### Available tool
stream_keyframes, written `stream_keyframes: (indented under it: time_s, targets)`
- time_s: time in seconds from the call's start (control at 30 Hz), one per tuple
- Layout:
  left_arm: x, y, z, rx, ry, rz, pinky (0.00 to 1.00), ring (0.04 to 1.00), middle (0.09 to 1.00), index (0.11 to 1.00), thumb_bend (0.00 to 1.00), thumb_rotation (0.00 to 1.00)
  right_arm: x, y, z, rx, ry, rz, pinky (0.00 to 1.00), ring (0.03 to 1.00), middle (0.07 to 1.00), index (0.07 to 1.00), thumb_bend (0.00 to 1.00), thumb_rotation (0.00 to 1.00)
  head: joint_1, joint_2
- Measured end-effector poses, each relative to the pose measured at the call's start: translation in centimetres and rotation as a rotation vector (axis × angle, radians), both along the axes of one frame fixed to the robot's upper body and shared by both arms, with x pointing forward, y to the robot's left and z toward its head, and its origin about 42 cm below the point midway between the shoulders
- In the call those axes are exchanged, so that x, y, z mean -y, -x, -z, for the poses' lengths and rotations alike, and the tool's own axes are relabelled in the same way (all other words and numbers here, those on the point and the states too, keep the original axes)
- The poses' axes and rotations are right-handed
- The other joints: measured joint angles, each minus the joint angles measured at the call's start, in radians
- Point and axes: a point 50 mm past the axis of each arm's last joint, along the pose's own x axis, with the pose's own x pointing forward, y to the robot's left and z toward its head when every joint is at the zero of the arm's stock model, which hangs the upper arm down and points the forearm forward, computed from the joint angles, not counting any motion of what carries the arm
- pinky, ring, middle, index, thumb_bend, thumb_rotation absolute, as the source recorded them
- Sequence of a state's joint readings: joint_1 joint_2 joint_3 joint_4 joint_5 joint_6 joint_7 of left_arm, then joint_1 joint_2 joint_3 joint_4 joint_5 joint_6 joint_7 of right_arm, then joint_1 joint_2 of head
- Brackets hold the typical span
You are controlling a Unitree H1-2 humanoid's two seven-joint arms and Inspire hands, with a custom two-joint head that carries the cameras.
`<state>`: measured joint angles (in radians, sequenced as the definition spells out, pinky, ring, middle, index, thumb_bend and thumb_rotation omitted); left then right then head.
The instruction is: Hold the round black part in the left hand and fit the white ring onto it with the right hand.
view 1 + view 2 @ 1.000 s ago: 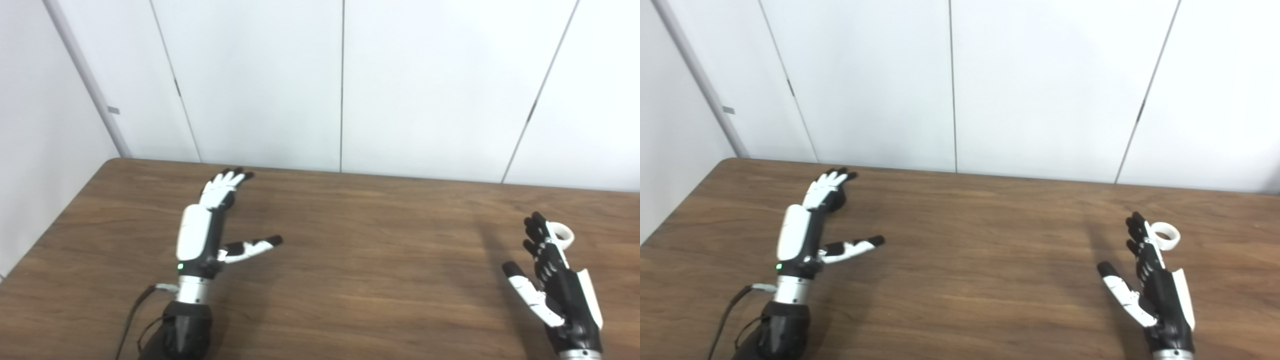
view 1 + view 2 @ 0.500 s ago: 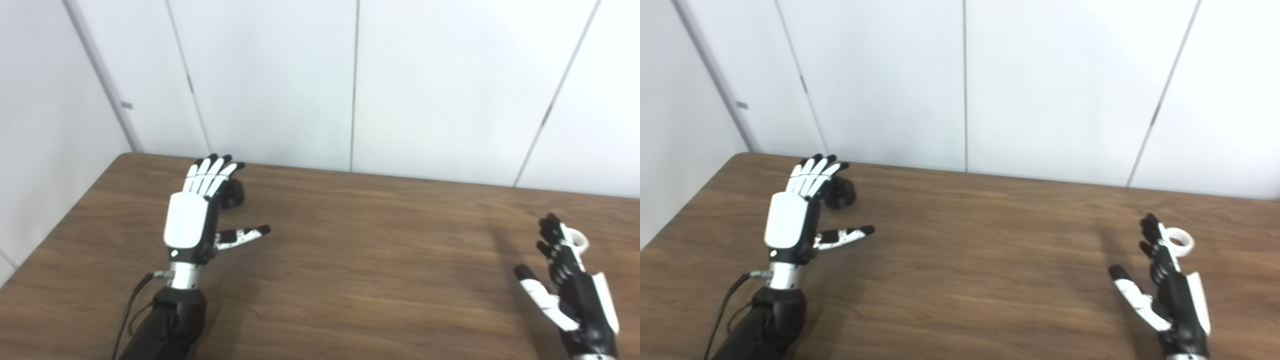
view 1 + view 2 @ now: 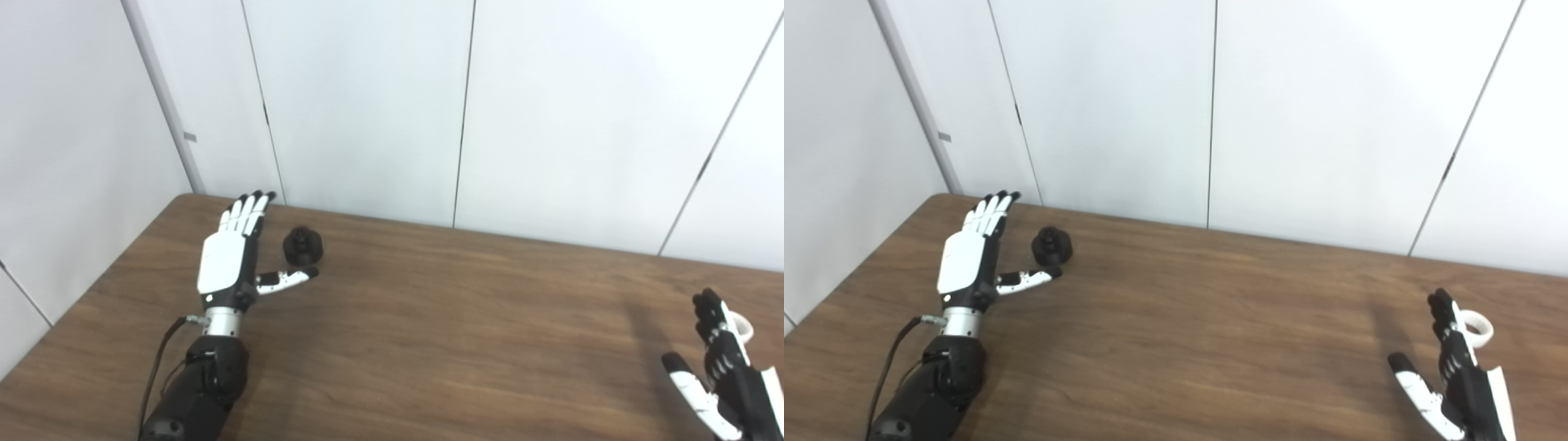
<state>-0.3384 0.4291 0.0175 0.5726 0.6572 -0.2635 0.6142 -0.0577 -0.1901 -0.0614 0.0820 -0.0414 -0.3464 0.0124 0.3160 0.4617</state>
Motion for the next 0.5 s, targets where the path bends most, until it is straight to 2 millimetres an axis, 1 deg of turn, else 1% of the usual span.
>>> stream_keyframes:
  time_s: [0.17, 0.37, 0.4, 0.5]
  targets:
    - [-1.1, -0.9, 0.2, -0.049, 0.043, -0.035, 1.0, 1.0, 1.0, 1.0, 1.0, 0.4, 0.0, 0.0, 0.0, -0.001, -0.014, -0.005, 0.99, 0.983, 0.963, 0.98, 0.45, 0.54, -0.003, 0.0]
    - [-1.5, -1.6, 0.6, -0.108, 0.101, -0.052, 1.0, 1.0, 1.0, 1.0, 1.0, 0.4, 0.1, 0.0, 0.0, -0.002, -0.012, -0.007, 0.99, 0.982, 0.966, 0.981, 0.44, 0.52, -0.003, 0.002]
    - [-1.6, -1.7, 0.6, -0.116, 0.108, -0.055, 1.0, 1.0, 1.0, 1.0, 1.0, 0.4, 0.1, 0.0, 0.0, -0.002, -0.011, -0.008, 0.98, 0.977, 0.965, 0.98, 0.44, 0.53, -0.003, 0.009]
    - [-1.6, -2.1, 0.8, -0.157, 0.135, -0.047, 1.0, 1.0, 1.0, 1.0, 1.0, 0.41, 0.1, 0.1, 0.0, -0.002, -0.012, -0.009, 0.98, 0.98, 0.964, 0.978, 0.44, 0.51, -0.002, 0.014]
